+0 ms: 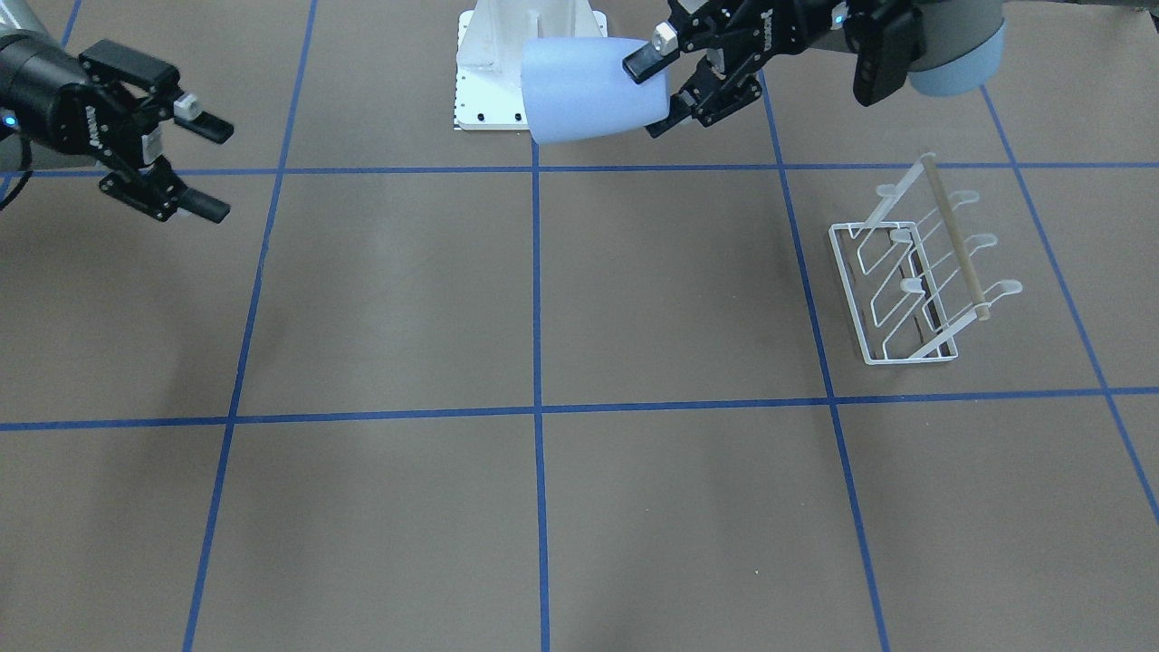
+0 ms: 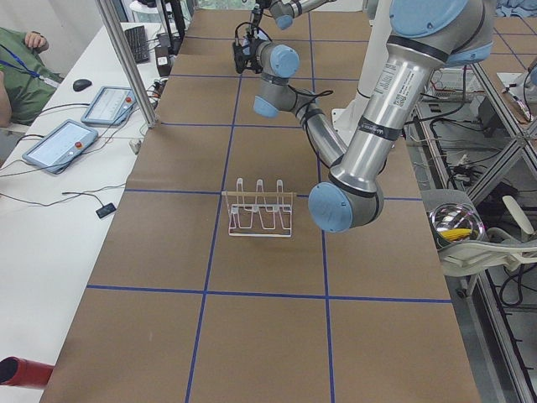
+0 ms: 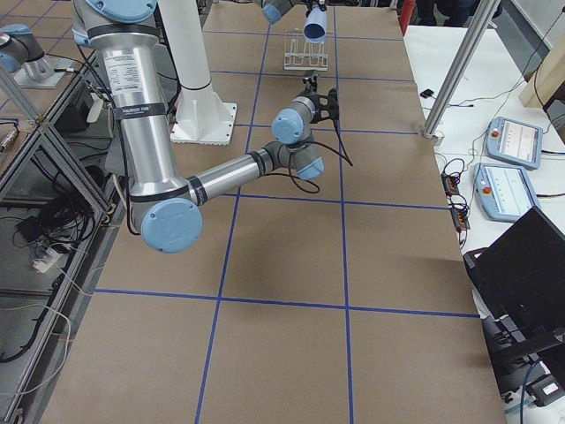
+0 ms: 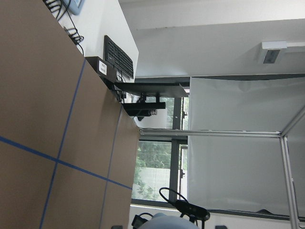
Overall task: Hang cup on cup holder
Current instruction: 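Carry the cup with the left gripper above the white wire rack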
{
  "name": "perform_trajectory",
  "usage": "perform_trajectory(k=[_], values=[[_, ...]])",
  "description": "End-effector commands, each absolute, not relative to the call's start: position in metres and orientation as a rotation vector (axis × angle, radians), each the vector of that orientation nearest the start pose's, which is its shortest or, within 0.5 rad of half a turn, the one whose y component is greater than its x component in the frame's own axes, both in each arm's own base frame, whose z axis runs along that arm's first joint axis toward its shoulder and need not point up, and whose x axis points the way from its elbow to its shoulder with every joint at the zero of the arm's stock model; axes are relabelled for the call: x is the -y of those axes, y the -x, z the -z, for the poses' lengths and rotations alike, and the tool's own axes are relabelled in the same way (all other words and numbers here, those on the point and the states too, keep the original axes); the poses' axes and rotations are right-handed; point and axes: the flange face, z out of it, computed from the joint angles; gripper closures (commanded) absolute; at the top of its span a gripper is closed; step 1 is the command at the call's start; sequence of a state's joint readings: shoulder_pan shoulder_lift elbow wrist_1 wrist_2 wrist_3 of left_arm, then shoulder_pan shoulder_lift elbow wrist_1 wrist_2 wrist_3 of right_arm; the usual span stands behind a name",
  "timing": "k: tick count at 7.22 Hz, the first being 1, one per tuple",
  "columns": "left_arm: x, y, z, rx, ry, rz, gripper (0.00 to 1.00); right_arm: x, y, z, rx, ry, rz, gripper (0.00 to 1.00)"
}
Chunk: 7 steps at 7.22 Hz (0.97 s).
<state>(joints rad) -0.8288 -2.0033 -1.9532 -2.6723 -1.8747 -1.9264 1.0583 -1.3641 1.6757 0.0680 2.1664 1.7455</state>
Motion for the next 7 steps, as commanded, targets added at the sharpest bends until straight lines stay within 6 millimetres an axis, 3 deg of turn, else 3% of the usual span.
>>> perform_trajectory(k=[1, 4, 7], values=[[0.468, -0.241, -0.169, -1.721, -0.347, 0.519, 1.0, 0.541, 0.115, -0.368, 1.46, -0.567, -0.269, 0.0], [0.514, -0.185, -0.199, -1.425, -0.524, 0.521, 1.0, 0.584, 0.051, -0.417, 1.035, -0.571, -0.149, 0.0], [0.539, -0.131, -0.221, -1.009, -0.586, 0.367, 1.0, 0.598, 0.032, -0.474, 0.77, -0.375, 0.011, 0.0]])
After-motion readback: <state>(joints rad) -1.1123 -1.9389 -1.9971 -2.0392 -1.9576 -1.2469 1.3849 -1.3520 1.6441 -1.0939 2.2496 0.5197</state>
